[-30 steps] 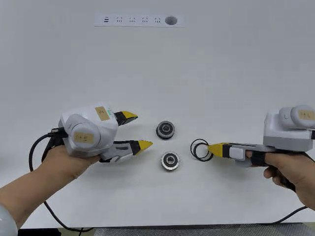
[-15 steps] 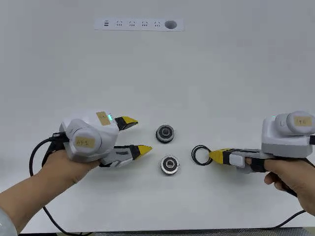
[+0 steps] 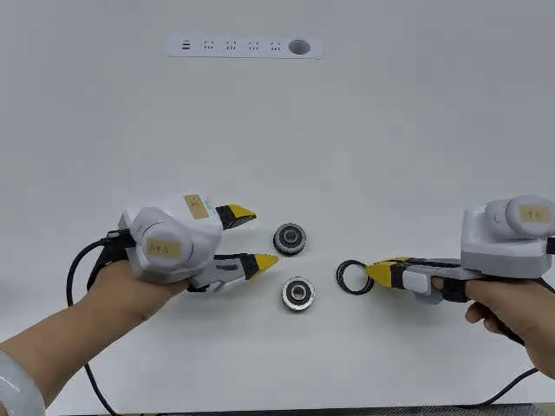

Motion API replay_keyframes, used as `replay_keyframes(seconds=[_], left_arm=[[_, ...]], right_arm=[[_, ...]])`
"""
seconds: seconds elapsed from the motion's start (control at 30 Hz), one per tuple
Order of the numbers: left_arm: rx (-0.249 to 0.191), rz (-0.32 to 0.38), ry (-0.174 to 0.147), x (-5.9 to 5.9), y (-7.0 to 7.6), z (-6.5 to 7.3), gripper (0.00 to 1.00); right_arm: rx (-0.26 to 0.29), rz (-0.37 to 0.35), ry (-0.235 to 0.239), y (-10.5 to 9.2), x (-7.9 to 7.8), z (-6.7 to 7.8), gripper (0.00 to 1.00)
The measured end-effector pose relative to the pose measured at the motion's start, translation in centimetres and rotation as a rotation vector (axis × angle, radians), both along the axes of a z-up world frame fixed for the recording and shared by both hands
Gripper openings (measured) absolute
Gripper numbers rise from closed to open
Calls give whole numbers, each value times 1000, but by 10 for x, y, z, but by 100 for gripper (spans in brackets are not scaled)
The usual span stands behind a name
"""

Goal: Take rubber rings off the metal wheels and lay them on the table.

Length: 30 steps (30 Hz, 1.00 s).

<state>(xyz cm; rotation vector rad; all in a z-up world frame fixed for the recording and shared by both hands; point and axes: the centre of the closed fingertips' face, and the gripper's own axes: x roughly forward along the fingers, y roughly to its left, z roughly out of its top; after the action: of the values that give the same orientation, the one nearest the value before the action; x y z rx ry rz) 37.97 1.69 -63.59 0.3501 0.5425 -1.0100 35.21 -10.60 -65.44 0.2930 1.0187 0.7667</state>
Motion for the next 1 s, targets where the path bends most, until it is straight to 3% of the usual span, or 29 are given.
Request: replay_keyframes(seconds=[0.5,1.0], left_arm=[[13,-34,-1,5,-19,0,27],[64,-82,16,8,-34,-13,19]], right_arm=[[57,23,-21,32,14,9,9],[87,36,-15,50,18,9,9]])
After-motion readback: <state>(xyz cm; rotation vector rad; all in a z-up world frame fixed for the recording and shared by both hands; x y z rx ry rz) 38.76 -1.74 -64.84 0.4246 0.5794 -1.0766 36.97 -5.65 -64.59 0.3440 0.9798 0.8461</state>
